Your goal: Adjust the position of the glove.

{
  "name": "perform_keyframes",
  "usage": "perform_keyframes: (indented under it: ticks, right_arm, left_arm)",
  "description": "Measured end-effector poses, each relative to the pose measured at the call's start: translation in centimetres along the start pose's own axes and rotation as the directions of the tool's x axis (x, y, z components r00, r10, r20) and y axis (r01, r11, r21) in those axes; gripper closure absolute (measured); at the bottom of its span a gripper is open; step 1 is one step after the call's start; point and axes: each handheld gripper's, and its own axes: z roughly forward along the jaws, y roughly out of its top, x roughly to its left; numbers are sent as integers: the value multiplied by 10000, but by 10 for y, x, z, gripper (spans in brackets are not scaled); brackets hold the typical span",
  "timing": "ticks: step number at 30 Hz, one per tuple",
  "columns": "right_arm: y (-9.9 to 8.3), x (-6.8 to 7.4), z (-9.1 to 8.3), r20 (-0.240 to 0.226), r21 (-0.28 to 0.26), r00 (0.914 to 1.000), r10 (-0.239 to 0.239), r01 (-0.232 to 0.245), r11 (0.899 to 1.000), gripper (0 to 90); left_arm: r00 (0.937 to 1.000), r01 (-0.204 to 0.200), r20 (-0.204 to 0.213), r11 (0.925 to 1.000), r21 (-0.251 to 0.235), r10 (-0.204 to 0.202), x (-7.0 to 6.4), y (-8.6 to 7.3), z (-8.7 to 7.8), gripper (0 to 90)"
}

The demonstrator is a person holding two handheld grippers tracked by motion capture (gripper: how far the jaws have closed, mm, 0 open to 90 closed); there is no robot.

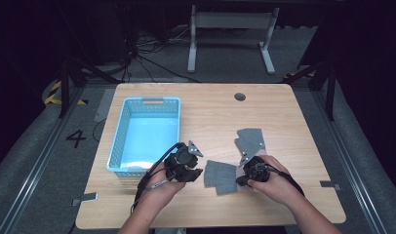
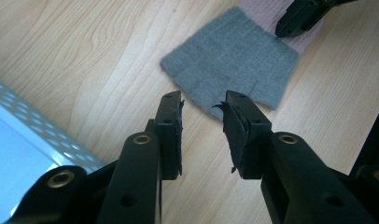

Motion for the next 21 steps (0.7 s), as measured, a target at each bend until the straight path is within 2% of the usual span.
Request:
perform_keyframes:
  ticks: [16,21]
  right_arm:
    - [-13,5,-8,46,292,9998,197,-198,9994,896]
    - [-13,5,-12,-13,-35,9994,340,-340,9994,856]
  left_arm:
    - [9998,-170,119,9998,-49,170,0,7,2,665]
    - [9999,-100,114,9999,-106,101,1,7,1,661]
